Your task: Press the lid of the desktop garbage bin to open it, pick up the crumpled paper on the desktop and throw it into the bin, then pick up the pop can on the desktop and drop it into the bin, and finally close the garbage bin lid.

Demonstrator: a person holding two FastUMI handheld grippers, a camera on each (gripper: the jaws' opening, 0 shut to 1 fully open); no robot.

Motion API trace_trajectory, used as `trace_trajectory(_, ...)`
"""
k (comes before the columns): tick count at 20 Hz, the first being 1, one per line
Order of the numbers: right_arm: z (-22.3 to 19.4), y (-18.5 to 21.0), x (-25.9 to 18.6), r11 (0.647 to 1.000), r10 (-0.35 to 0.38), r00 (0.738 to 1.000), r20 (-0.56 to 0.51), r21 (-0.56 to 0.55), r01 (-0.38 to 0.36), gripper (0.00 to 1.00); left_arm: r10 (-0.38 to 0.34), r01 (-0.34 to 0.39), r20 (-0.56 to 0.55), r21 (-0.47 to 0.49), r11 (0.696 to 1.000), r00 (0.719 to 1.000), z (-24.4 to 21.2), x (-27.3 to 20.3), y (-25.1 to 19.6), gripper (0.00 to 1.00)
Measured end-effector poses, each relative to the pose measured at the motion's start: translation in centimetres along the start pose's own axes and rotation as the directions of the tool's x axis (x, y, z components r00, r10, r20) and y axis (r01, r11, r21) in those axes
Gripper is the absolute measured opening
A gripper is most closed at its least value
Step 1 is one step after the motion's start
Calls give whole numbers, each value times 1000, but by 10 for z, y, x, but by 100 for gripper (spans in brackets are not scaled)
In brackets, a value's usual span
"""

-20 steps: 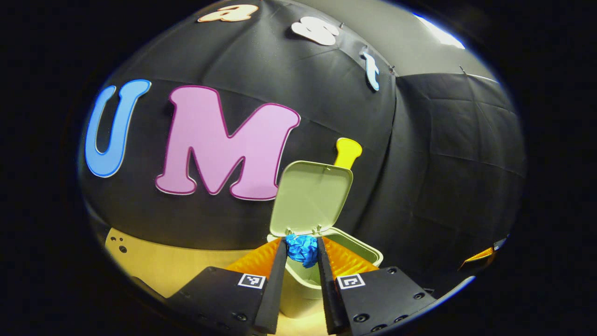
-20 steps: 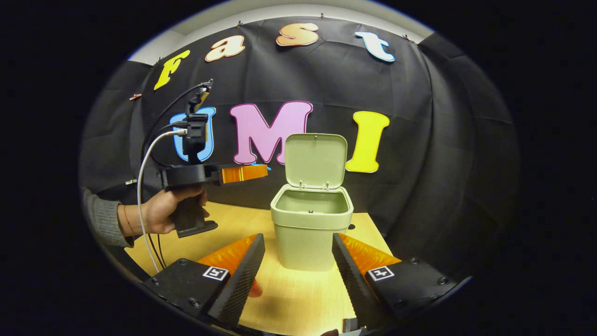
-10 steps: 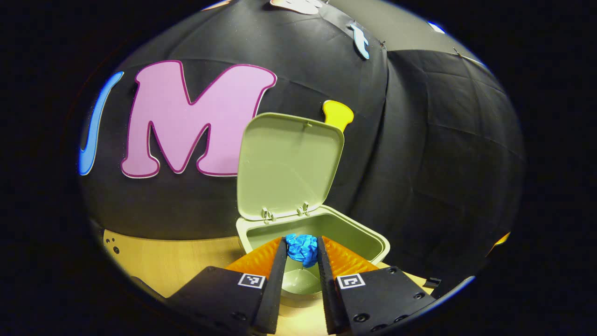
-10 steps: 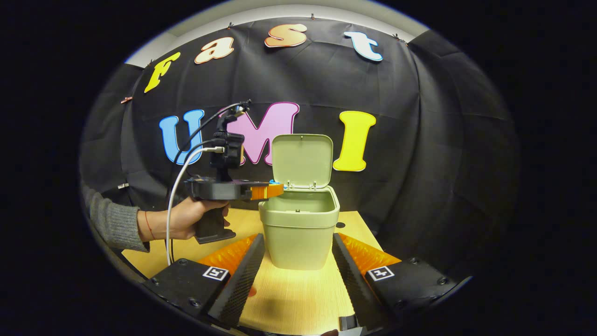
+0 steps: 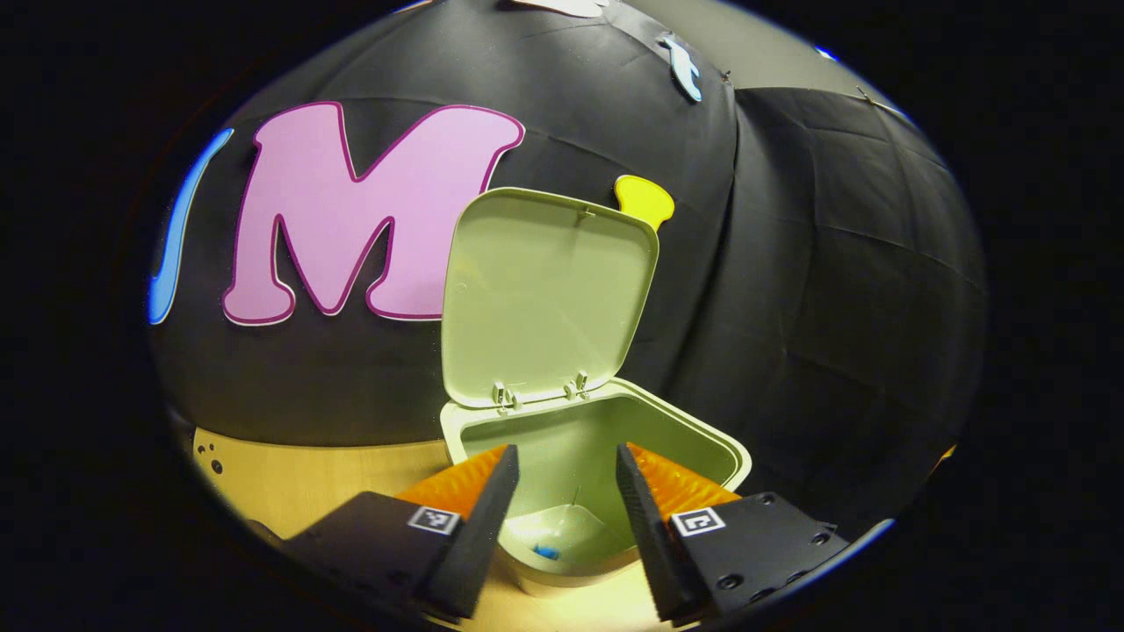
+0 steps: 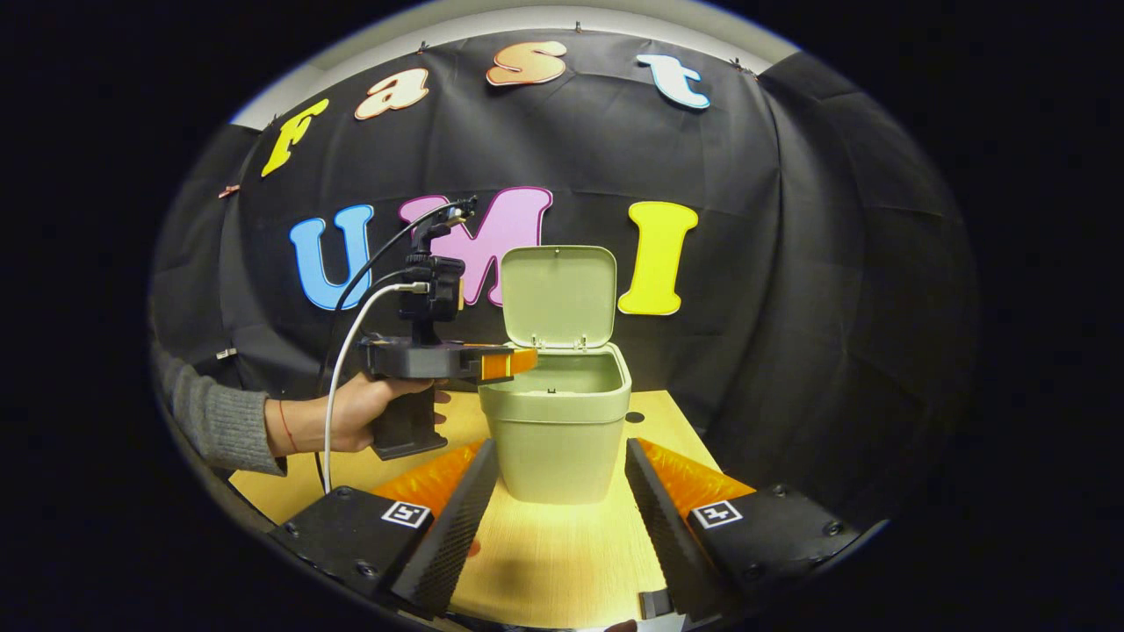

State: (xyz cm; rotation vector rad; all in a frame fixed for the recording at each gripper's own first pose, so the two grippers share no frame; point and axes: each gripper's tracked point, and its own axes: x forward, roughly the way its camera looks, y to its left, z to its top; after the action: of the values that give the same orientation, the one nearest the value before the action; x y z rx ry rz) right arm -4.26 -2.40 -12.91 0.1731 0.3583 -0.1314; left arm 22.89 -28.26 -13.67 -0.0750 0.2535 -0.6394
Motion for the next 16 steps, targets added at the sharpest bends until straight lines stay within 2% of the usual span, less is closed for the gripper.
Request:
trace_trajectory(2, 0, 2, 1, 1000, 7, 1000, 0, 0, -7, 92, 8, -8, 7, 0, 1000, 1000, 1, -4, 4, 84)
trace_trajectory(4, -2, 9, 5, 999, 33, 999, -6, 3, -33, 92, 17, -17, 19, -3, 1000, 1000, 6, -14, 9, 90)
trace_trajectory(9, -10, 34, 14, 993, 117, 993, -32, 8, -117, 92, 76, -73, 75, -36, 997, 994, 22, -61, 37, 92)
trace_trajectory(11, -14, 48, 19, 986, 166, 985, -48, 15, -166, 96, 113, -107, 103, -60, 992, 988, 29, -87, 53, 94)
trace_trajectory(16, -33, 86, 32, 954, 299, 949, -98, 12, -299, 96, 237, -224, 159, -96, 970, 958, 37, -160, 88, 94)
